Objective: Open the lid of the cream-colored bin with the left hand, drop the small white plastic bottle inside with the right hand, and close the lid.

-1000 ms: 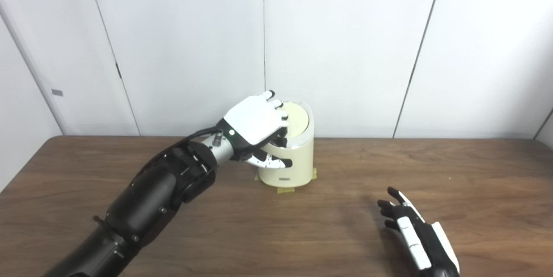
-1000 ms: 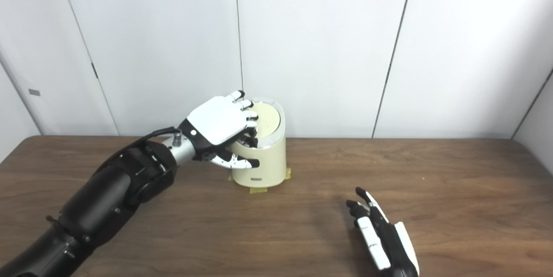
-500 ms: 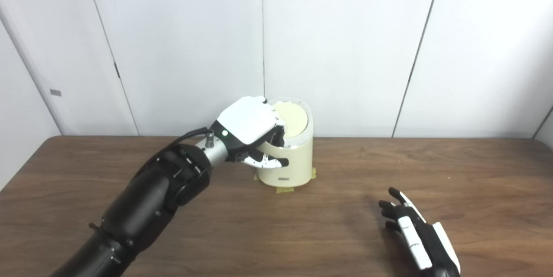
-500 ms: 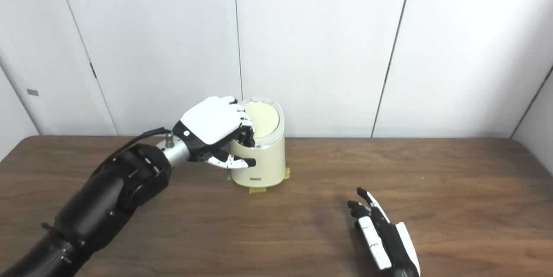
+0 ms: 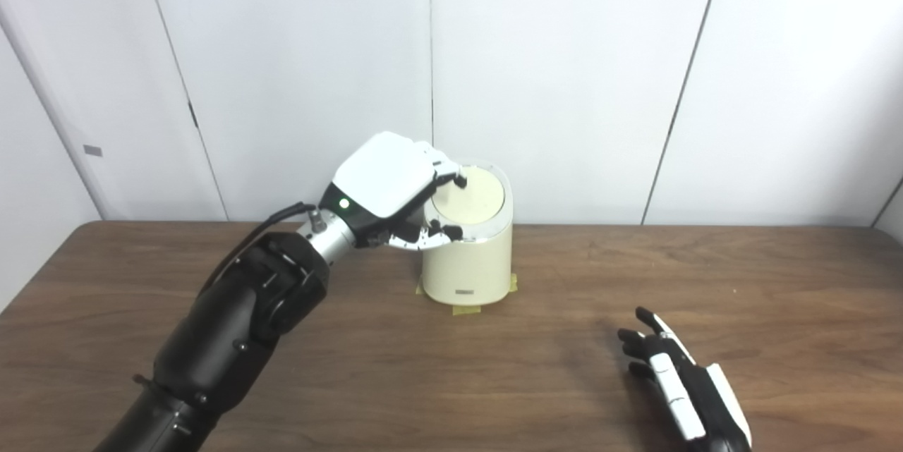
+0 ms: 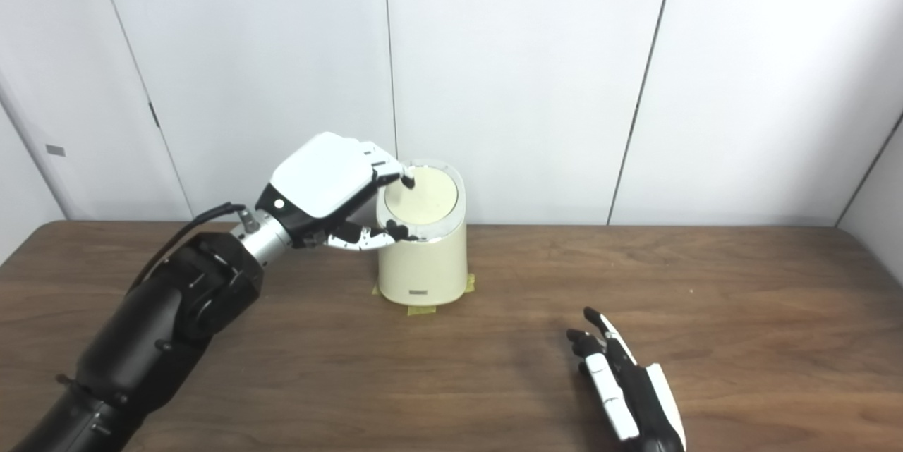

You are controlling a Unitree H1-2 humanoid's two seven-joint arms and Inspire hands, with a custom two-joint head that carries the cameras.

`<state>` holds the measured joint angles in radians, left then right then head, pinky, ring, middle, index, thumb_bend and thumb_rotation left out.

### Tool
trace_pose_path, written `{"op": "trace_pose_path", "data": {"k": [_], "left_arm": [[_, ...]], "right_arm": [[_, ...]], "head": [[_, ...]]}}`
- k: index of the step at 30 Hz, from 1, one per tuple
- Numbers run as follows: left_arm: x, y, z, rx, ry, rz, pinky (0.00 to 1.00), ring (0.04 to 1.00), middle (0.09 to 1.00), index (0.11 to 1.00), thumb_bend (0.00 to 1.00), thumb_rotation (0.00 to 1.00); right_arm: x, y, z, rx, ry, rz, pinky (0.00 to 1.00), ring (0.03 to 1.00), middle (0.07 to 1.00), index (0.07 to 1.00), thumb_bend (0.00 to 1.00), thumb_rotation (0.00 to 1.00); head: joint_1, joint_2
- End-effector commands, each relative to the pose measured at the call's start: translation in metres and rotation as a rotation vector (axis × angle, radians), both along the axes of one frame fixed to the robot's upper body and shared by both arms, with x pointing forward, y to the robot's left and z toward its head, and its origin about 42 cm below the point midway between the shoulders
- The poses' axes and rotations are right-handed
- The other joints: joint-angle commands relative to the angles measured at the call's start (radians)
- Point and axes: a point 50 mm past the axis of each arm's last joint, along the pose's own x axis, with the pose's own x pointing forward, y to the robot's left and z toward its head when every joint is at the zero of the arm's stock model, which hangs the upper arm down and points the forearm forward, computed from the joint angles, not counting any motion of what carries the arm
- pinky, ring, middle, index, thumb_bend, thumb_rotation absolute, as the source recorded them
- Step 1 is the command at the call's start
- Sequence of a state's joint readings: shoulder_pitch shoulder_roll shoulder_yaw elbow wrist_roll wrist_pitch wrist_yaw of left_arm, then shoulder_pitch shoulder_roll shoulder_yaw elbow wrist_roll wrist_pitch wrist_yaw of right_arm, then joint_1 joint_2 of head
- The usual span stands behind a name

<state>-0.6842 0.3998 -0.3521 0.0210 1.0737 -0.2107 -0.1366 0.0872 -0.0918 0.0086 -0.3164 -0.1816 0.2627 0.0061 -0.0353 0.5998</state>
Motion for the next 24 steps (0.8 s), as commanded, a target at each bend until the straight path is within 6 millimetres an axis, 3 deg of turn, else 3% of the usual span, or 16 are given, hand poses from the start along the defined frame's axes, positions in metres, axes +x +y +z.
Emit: {"op": "trace_pose_path", "data": {"k": [1, 6, 12, 18, 24], "left_arm": [[-0.002, -0.001, 0.022, -0.052, -0.101, -0.015, 0.62, 0.742, 0.745, 0.752, 0.47, 0.44], [-0.010, 0.003, 0.018, -0.116, -0.082, 0.008, 0.61, 0.735, 0.758, 0.764, 0.47, 0.47], [-0.027, 0.011, -0.001, -0.348, 0.126, 0.071, 0.62, 0.764, 0.807, 0.791, 0.46, 0.44], [-0.031, 0.024, -0.016, -0.562, 0.296, 0.124, 0.70, 0.810, 0.816, 0.799, 0.46, 0.46], [-0.047, 0.038, -0.042, -0.707, 0.406, 0.173, 0.67, 0.787, 0.814, 0.817, 0.43, 0.45]], "right_arm": [[0.003, 0.002, 0.014, 0.012, -0.064, 0.007, 0.79, 0.844, 0.832, 0.919, 0.59, 1.00], [0.001, 0.007, 0.015, 0.009, -0.058, 0.016, 0.78, 0.831, 0.831, 0.910, 0.57, 1.00], [0.000, 0.010, 0.015, 0.026, -0.102, 0.011, 0.74, 0.804, 0.817, 0.901, 0.56, 1.00], [0.001, 0.014, 0.017, 0.058, -0.152, 0.006, 0.73, 0.796, 0.816, 0.890, 0.54, 0.99], [0.003, 0.018, 0.021, 0.167, -0.215, -0.003, 0.75, 0.806, 0.805, 0.870, 0.50, 0.92]], "head": [[-0.001, 0.001], [-0.002, 0.002], [0.007, 0.006], [0.000, 0.005], [-0.002, 0.009]]}}
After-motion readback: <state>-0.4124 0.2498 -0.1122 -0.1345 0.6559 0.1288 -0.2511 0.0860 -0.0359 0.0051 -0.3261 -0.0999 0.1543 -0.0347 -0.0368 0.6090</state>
